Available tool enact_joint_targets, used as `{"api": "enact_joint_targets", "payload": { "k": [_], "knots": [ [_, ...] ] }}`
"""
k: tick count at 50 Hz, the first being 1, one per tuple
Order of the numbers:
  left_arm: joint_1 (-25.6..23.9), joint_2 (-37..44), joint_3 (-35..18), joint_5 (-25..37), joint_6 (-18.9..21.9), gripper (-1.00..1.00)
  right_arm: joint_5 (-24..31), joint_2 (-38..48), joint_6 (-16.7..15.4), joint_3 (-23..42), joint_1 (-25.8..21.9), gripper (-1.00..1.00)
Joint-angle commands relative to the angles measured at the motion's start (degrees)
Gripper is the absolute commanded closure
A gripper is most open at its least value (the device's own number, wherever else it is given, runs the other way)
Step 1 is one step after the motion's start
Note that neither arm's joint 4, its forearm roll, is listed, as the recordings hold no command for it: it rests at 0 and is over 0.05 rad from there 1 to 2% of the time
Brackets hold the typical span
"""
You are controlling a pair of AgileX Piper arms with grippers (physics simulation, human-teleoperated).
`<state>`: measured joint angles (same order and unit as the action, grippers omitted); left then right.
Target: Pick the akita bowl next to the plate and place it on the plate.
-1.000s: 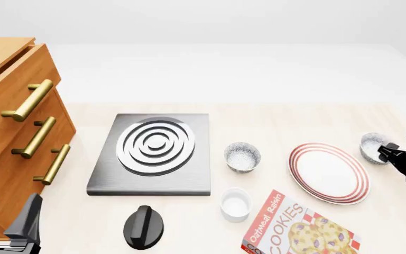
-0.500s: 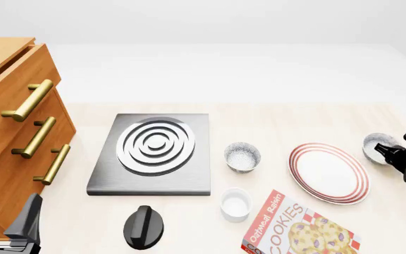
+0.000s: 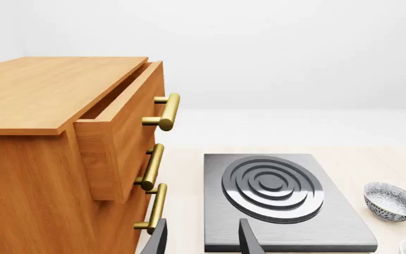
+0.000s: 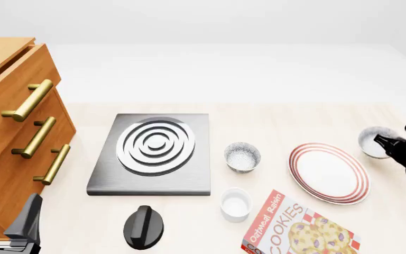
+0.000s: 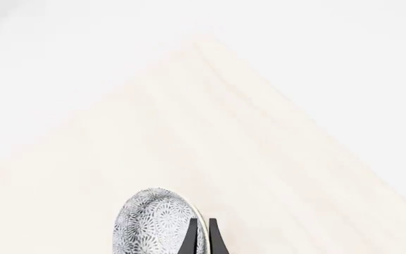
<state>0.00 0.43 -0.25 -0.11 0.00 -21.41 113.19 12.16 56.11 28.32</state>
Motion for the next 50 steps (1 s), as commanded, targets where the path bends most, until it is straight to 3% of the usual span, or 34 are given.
{"api": "enact_joint_targets", "payload": {
  "k": [1,33,50],
  "knots": [
    [0.0,0.0,0.0,0.0,0.0,-1.00,1.2,-3.9,1.5,-1.0,-0.9,1.00],
    [0.0,0.0,0.0,0.0,0.0,-1.00,1.5,-12.2,2.9,-7.1,-3.5,1.00],
    [0.0,0.0,0.0,0.0,0.0,-1.00,3.0,-18.4,4.0,-10.7,-7.0,1.00]
  ]
}}
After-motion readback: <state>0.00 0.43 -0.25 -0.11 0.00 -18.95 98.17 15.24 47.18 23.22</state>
